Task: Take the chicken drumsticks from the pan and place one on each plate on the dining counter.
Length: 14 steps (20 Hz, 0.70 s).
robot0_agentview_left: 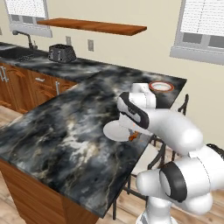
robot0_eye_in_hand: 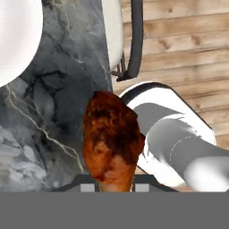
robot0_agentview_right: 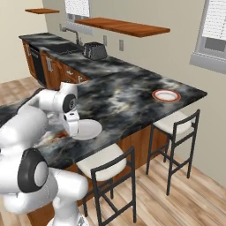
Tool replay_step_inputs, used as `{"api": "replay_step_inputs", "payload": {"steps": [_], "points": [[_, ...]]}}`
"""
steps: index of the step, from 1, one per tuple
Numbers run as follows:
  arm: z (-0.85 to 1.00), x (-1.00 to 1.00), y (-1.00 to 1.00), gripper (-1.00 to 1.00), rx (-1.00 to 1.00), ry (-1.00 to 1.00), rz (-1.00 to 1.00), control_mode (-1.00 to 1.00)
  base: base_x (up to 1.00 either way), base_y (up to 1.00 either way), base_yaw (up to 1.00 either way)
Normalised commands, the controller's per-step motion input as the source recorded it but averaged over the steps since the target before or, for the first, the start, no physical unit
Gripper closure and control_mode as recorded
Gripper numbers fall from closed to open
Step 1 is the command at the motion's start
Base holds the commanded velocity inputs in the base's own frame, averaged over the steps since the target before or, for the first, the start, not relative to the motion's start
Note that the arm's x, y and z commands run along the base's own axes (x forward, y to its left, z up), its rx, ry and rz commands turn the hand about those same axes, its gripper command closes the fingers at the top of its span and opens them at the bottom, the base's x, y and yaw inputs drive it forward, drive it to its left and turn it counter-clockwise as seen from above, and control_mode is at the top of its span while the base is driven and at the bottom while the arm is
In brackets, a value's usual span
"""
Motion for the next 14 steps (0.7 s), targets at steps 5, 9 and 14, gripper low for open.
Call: {"api": "replay_step_inputs", "payload": {"steps": [5,9,14], "points": [[0.0,0.86,-0.01,1.0,-0.19,0.03,0.1,-1.0,0.0,0.0,0.0],[-0.14,0.71,0.0,1.0,-0.13,0.01,0.05,-1.0,0.0,0.0,0.0],[-0.16,0.55,0.0,1.0,0.08,0.17,0.03,-1.0,0.0,0.0,0.0]]}}
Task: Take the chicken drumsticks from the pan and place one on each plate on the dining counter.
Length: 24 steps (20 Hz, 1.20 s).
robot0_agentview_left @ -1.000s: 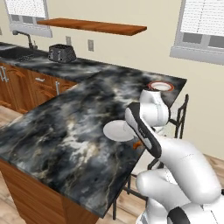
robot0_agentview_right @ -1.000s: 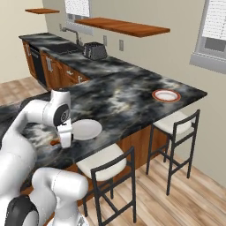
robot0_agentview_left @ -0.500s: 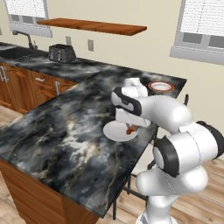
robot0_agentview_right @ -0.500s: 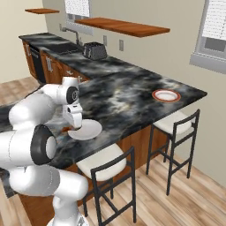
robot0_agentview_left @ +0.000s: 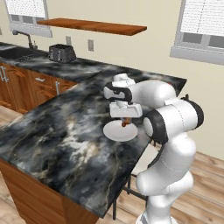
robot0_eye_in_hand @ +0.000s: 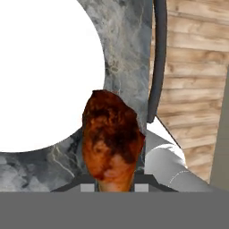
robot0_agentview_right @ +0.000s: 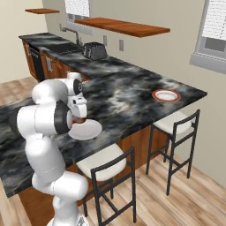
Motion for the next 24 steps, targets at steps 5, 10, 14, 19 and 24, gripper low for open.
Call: {"api": "replay_step_inputs", "payload": {"steps": [5,10,14,19,24], "points": [[-0.29,0.5,0.0,1.0,0.1,0.14,0.0,-1.0,0.0,0.0,0.0],[-0.42,0.28,0.0,1.0,0.0,-0.12,0.0,-1.0,0.0,0.0,0.0],[-0.44,0.04,0.0,1.0,0.0,-0.41,0.0,-1.0,0.0,0.0,0.0],[-0.44,0.02,0.0,1.0,0.0,-0.36,0.0,-1.0,0.0,0.0,0.0],[-0.24,-0.01,0.0,1.0,0.08,-0.08,0.0,-1.0,0.0,0.0,0.0]]}}
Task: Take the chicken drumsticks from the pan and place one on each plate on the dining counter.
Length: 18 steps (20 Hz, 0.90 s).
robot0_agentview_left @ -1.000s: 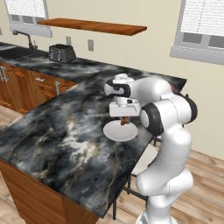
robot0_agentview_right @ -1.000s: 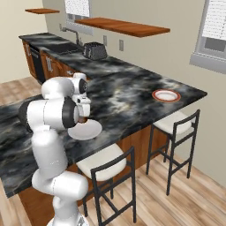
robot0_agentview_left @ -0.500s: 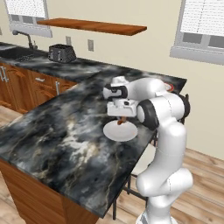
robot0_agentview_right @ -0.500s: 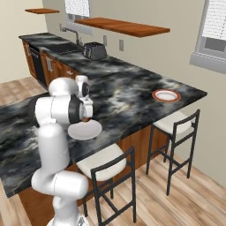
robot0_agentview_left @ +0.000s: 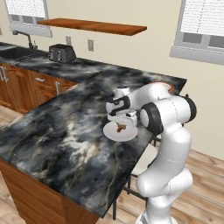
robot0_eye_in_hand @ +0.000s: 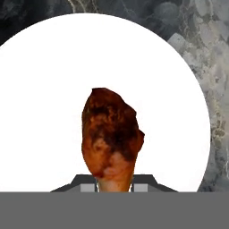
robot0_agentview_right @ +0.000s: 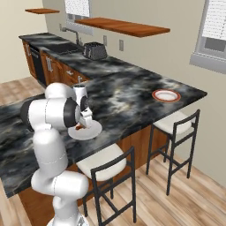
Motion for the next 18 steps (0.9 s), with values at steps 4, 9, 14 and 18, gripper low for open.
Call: {"api": "replay_step_inputs", "payload": {"steps": [4,9,14,18], "points": [[-0.1,0.12,-0.01,1.0,0.02,0.0,0.0,-1.0,0.0,0.0,0.0],[-0.07,0.2,0.0,1.0,0.0,0.0,0.0,-1.0,0.0,0.0,0.0],[-0.07,0.24,0.0,1.0,0.0,-0.01,0.0,-1.0,0.0,0.0,0.0],[-0.1,0.15,0.0,-1.0,0.0,0.0,0.0,-1.0,0.0,0.0,0.0]]}}
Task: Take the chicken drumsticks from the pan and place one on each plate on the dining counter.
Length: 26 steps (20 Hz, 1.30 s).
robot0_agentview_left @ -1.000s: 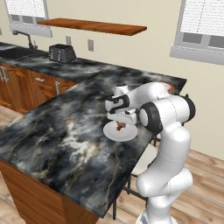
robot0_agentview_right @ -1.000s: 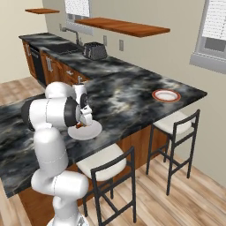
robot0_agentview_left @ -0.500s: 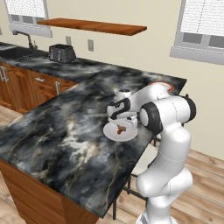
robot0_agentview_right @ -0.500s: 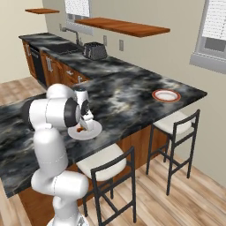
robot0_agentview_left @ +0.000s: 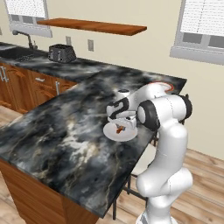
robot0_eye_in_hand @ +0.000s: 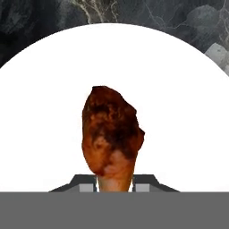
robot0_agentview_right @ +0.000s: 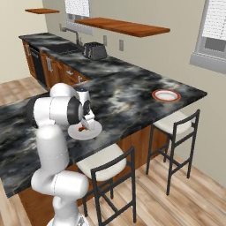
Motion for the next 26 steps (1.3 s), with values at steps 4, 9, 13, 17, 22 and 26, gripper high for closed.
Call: {"api": "replay_step_inputs", "payload": {"steps": [4,9,13,17,22,26], "points": [[-0.04,0.0,0.0,-1.0,0.0,-0.03,0.0,-1.0,0.0,0.0,0.0],[0.09,0.0,0.0,-1.0,0.0,-0.02,0.0,-1.0,0.0,0.0,0.0],[0.57,-0.2,0.0,-1.0,0.0,-0.05,0.02,-1.0,0.0,0.0,0.0],[0.49,-0.69,0.0,-1.0,0.0,-0.05,0.08,-1.0,0.0,0.0,0.0],[0.28,-0.88,0.0,-1.0,0.04,0.0,0.15,-1.0,0.0,0.0,0.0],[0.11,-0.99,0.0,-1.0,0.03,0.0,0.19,-1.0,0.0,0.0,0.0]]}}
